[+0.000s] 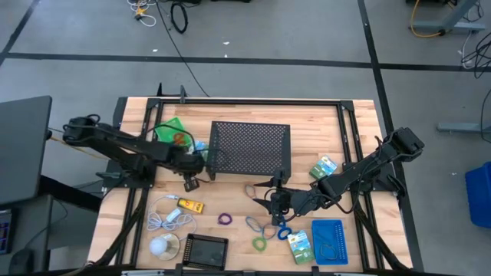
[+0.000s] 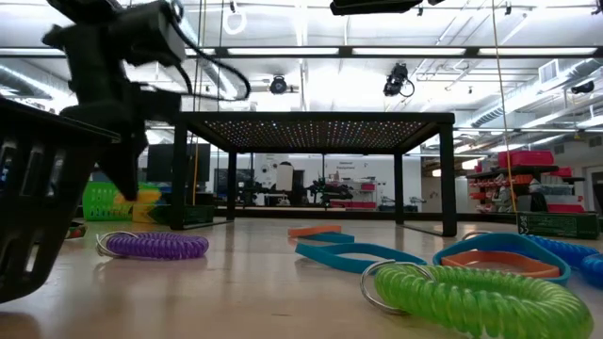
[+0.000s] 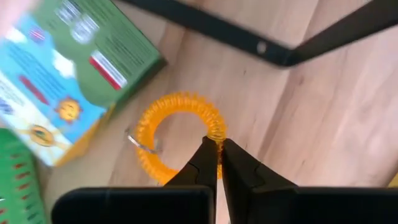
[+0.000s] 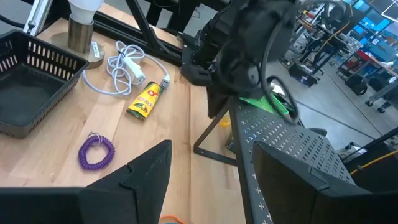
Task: Pick & Place Office Desk Supplies
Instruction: Put the yellow spring keychain into the green bin
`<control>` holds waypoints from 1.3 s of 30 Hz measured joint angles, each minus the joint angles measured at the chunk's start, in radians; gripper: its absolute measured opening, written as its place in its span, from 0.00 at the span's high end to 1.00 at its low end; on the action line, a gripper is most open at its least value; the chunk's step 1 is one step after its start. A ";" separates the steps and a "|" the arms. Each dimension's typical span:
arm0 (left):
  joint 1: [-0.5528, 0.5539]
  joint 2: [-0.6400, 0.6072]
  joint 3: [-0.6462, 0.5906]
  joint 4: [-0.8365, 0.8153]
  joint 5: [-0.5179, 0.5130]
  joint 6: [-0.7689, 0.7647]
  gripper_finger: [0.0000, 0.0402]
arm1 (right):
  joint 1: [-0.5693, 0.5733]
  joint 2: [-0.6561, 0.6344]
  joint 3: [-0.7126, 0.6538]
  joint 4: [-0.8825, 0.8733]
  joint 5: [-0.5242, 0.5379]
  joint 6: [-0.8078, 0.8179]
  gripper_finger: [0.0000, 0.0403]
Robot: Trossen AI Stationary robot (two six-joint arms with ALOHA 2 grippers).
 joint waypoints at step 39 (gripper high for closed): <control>0.207 -0.532 0.003 -0.248 -0.508 -0.247 0.98 | 0.000 0.000 0.000 0.031 -0.036 -0.003 0.42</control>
